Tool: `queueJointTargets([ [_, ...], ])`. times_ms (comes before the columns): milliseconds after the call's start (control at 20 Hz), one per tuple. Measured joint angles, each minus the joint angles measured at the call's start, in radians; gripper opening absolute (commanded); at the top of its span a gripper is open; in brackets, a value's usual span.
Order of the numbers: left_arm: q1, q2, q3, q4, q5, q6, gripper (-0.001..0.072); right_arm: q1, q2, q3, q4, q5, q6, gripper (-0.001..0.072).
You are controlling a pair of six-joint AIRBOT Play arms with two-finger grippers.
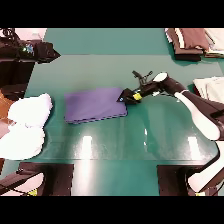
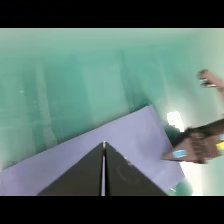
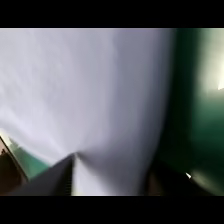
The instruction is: Fold the shirts.
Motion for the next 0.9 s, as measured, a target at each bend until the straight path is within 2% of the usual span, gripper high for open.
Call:
queueJointTargets([
  [50,-0.010,0.000,-0.002,-0.002,0.003,0.001,0.0024,0.021,-0.026,0.032,0.010,-0.011,-0.001,0.0039],
  [100,-0.027,0.000,-0.003,-0.006,0.006,0.005,0.0024,0.039,-0.048,0.068,0.019,-0.011,0.000,0.0017],
  [300,-0.130,0.000,-0.005,-0.010,0.023,0.019,0.0024,0.047,-0.077,0.193,-0.018,0.014,-0.002,0.0017],
  [450,-0.217,0.000,-0.006,-0.009,0.031,0.025,0.0024,-0.040,-0.013,0.237,-0.134,0.035,0.024,0.0017],
  [650,-0.318,0.000,-0.006,-0.006,0.061,0.027,0.0024,-0.267,0.154,0.200,-0.278,0.050,0.071,0.0017],
  [900,-0.398,0.000,-0.006,-0.005,0.124,0.028,0.0024,-0.628,0.338,0.142,-0.349,0.023,0.095,0.0017],
])
